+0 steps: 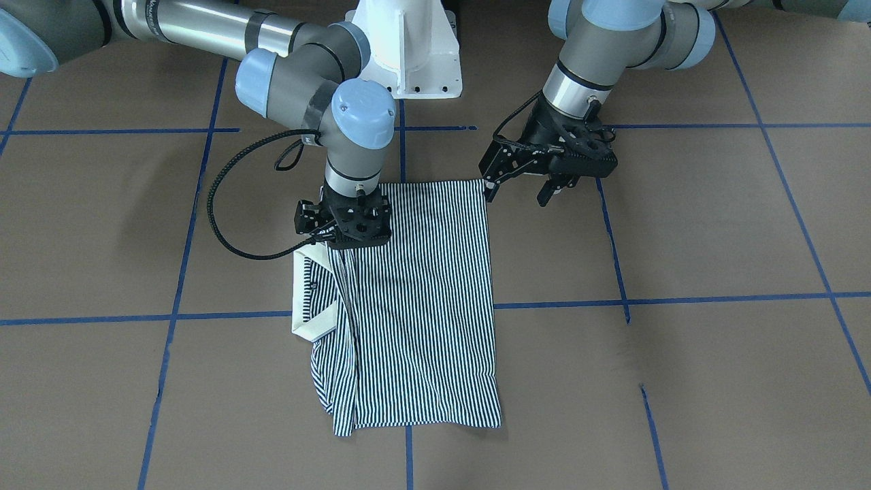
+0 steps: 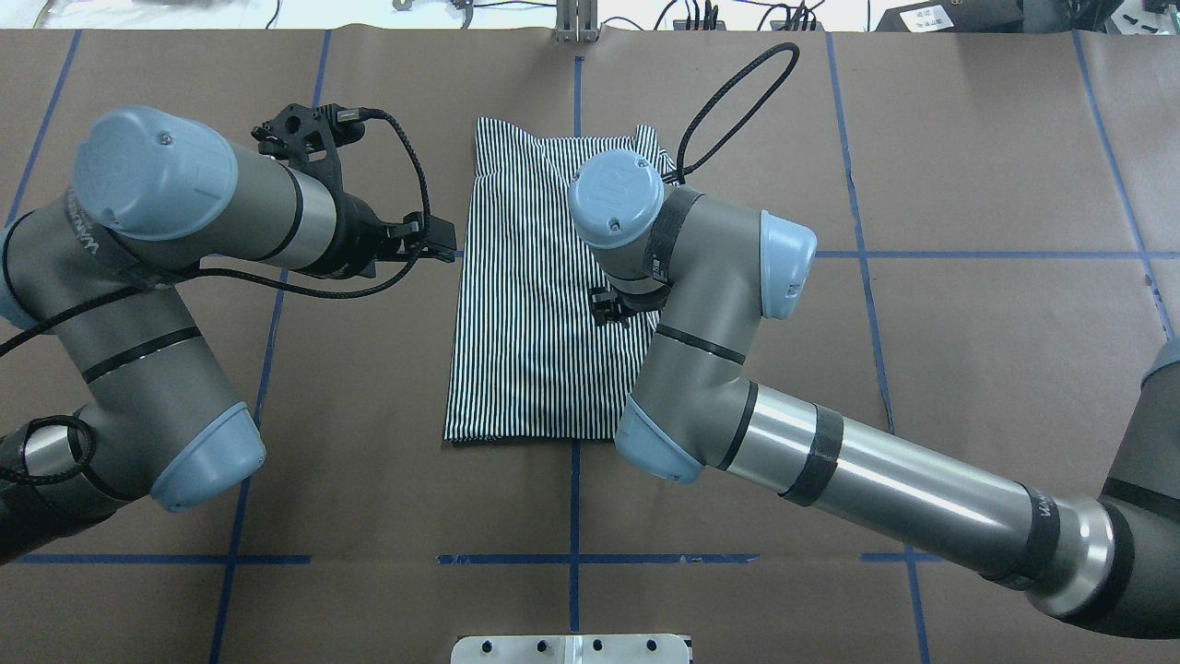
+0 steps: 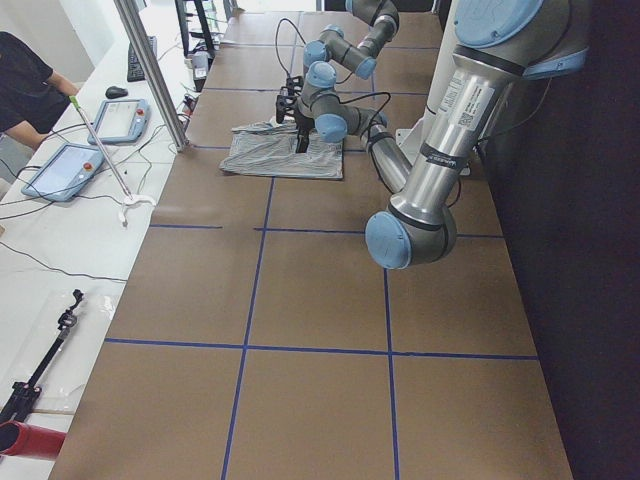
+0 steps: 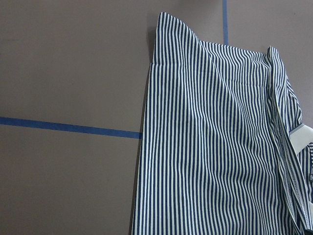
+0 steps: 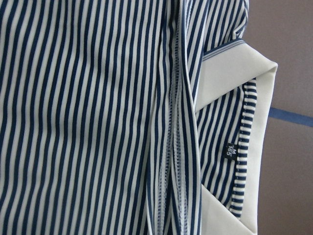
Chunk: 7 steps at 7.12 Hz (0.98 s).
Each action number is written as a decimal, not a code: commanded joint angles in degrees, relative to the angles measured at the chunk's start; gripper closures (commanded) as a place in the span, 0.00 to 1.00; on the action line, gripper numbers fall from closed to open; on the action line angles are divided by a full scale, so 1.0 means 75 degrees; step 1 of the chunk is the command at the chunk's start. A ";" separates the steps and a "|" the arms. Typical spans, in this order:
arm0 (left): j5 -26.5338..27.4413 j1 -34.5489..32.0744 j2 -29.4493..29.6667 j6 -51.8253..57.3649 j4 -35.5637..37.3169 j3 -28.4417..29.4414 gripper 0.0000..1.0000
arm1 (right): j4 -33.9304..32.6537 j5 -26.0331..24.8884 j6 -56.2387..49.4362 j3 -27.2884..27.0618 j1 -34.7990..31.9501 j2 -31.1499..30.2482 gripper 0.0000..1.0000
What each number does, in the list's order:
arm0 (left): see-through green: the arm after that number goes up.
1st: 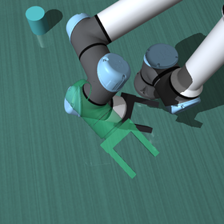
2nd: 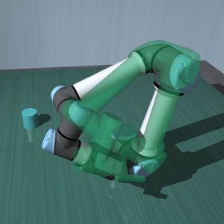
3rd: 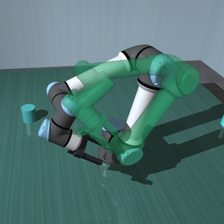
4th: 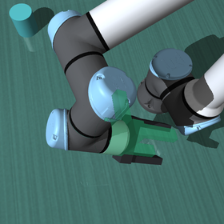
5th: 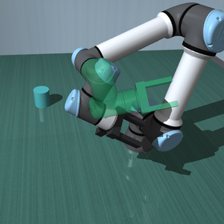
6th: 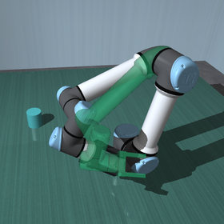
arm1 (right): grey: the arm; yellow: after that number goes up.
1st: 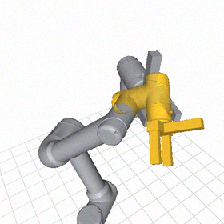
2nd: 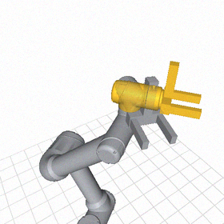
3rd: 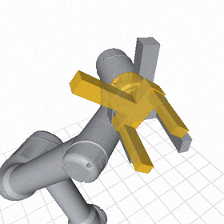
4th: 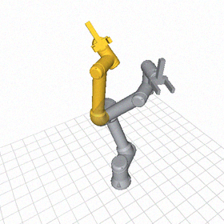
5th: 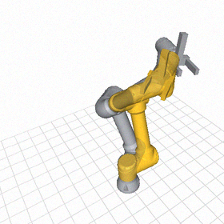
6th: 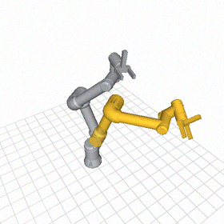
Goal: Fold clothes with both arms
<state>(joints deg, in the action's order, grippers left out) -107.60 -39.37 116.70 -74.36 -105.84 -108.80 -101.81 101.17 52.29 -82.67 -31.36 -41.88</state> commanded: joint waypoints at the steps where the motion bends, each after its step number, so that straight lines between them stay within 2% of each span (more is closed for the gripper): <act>1: -0.0009 0.0000 0.0003 0.0001 0.0002 -0.0025 0.00 | 0.0075 0.0011 -0.0139 0.0299 0.0022 0.0018 0.00; 4: -0.0009 0.0000 0.0003 0.0001 -0.0010 -0.0049 0.00 | -0.0344 0.0058 -0.0454 0.0312 0.0033 -0.0076 0.00; 7: -0.0009 -0.0012 -0.0021 0.0001 -0.0045 -0.0060 0.00 | -0.0359 0.0058 -0.0480 0.0440 0.0069 -0.0135 0.00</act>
<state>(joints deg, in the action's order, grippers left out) -107.67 -39.43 116.63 -74.38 -106.05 -109.23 -104.41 101.60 48.80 -79.61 -30.88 -42.91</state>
